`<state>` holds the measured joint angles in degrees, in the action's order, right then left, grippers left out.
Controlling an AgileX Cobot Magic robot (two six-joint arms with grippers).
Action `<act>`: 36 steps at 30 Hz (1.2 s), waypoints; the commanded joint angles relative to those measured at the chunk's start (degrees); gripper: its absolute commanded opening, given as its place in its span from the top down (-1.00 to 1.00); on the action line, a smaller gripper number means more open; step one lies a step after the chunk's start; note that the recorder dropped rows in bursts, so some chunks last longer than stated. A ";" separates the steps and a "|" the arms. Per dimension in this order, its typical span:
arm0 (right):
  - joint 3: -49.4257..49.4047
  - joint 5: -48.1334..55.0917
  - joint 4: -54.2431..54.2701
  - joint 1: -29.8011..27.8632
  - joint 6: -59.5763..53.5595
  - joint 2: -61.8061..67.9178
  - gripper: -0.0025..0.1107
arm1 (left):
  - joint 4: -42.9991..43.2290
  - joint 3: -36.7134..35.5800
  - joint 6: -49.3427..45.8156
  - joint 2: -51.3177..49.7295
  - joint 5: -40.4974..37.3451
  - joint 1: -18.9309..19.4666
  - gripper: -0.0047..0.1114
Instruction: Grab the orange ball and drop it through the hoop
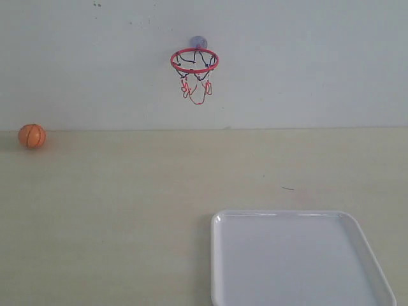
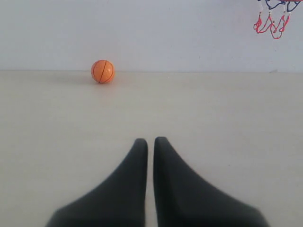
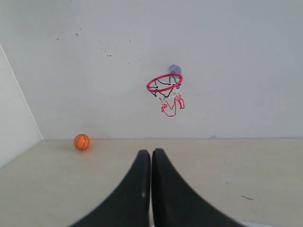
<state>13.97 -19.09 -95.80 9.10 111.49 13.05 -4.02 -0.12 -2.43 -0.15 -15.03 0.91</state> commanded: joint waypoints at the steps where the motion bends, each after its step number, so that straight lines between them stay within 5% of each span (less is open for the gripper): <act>1: -0.84 -1.12 2.78 0.02 1.35 -0.74 0.96 | -0.53 0.12 -0.24 0.15 0.43 0.18 0.85; 4: -0.84 0.08 5.30 0.02 -1.31 -1.11 0.96 | -0.53 0.12 -0.24 0.15 0.43 0.18 0.85; 11: -6.73 0.07 61.02 0.02 -59.84 -1.11 0.96 | -0.53 0.12 -0.24 0.15 0.43 0.18 0.85; 15: -10.79 1.23 80.65 0.02 -78.66 -1.49 0.96 | -0.53 0.12 -0.24 0.15 0.43 0.18 0.85; 24: -13.97 10.90 95.35 0.02 -100.10 -7.37 0.96 | -0.53 0.12 -0.24 0.15 0.43 0.18 0.85; 36: -13.97 37.55 97.09 0.02 -109.99 -13.05 0.96 | -0.53 0.12 -0.24 0.15 0.43 0.18 0.85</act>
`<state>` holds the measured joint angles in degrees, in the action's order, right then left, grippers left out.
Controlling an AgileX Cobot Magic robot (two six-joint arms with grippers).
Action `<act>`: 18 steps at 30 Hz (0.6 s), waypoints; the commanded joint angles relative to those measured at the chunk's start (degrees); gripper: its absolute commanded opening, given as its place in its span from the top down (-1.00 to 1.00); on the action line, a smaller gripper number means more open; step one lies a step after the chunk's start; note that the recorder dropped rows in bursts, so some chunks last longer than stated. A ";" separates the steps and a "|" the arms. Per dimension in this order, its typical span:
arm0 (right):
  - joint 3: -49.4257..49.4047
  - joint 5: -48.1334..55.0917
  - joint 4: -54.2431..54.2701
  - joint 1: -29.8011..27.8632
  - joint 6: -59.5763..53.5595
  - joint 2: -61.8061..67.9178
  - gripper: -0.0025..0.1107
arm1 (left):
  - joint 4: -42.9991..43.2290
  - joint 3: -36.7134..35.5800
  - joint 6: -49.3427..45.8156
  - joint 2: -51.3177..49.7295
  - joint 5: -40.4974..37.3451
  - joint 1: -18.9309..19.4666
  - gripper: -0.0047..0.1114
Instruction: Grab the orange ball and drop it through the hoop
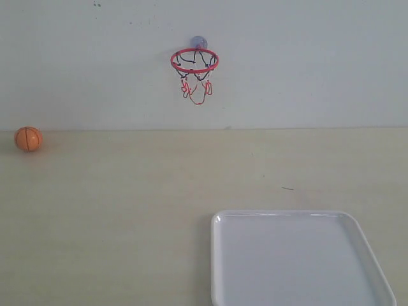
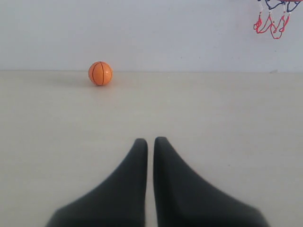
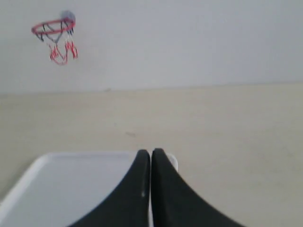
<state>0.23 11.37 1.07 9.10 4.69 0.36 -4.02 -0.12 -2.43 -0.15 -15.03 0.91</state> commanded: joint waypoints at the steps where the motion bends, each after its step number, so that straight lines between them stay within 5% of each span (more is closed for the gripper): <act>1: -0.23 8.38 0.22 0.02 -3.85 -0.36 0.96 | -0.53 0.12 -0.24 0.15 0.43 0.18 0.85; 18: -0.23 8.77 0.84 -3.93 -5.10 -0.36 0.96 | -0.53 0.12 -0.24 0.15 0.43 0.18 0.85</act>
